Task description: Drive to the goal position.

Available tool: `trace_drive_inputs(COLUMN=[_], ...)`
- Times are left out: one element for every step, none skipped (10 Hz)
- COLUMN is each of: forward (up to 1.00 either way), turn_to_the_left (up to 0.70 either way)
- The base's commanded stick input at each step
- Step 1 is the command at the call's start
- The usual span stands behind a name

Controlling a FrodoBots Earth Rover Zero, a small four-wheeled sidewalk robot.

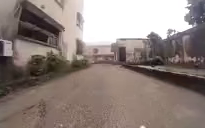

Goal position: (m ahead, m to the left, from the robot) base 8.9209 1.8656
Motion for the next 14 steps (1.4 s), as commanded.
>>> trace_drive_inputs(forward=[0.30,0.30,0.30,0.30,0.30,0.30,0.30,0.30,0.30,0.30,0.30,0.30,0.30,0.30], turn_to_the_left=[0.00,0.00,0.00,0.00,0.00,0.00,0.00,0.00,0.00,0.00,0.00,0.00,0.00,0.00])
